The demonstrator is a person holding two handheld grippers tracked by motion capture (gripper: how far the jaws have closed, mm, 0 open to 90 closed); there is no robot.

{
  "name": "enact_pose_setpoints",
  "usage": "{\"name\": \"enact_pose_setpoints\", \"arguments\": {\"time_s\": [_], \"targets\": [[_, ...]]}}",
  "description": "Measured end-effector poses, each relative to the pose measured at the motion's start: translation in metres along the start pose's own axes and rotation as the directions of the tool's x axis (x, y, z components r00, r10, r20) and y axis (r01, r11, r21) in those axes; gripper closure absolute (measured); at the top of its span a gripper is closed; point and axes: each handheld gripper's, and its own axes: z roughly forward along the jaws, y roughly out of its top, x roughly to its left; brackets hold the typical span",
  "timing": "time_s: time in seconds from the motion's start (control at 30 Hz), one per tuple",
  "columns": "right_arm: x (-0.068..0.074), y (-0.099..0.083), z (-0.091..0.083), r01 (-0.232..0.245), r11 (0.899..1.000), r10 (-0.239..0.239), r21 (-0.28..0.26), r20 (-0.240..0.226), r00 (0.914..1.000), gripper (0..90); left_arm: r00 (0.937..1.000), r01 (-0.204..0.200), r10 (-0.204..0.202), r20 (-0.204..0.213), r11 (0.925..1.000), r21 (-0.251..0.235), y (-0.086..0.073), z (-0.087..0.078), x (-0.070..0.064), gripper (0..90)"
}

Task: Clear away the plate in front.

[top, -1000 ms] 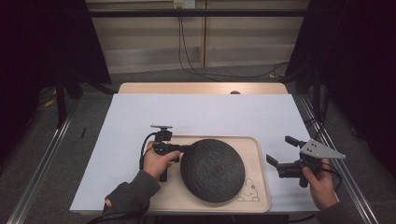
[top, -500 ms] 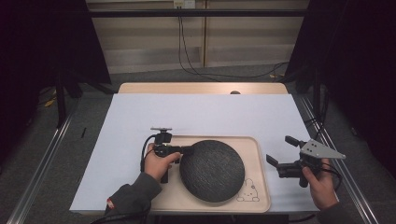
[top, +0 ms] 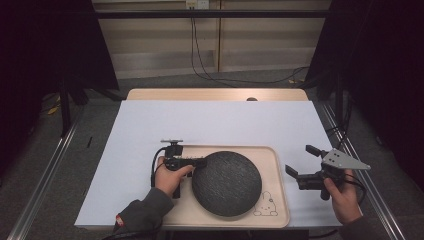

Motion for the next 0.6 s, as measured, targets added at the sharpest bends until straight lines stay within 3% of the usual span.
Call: {"name": "enact_pose_setpoints", "arguments": {"time_s": [0.17,0.3,0.5,0.6], "targets": [[-0.0009,0.0005,-0.0003,0.000,1.000,0.000,-0.002,0.006,1.0000,0.0,0.9998,-0.019,0.019,-0.009,0.9998,-0.003,-0.0008,-0.0004,-0.0006,77.0],[-0.0005,0.0004,0.0004,-0.003,1.000,0.003,0.003,0.002,1.0000,0.0,0.9999,-0.008,0.008,-0.011,0.9997,-0.023,-0.0021,-0.0003,-0.0017,77.1],[-0.0001,-0.0001,-0.0002,0.006,1.000,-0.006,0.004,-0.007,1.0000,0.0,0.9992,-0.036,0.035,-0.020,0.9992,-0.019,-0.0016,-0.0028,-0.0023,76.0],[-0.0007,0.0004,-0.0001,0.001,1.000,-0.001,0.003,0.004,1.0000,0.0,0.9992,-0.038,0.037,-0.016,0.9985,-0.041,-0.0001,-0.0065,-0.0028,73.8]]}}
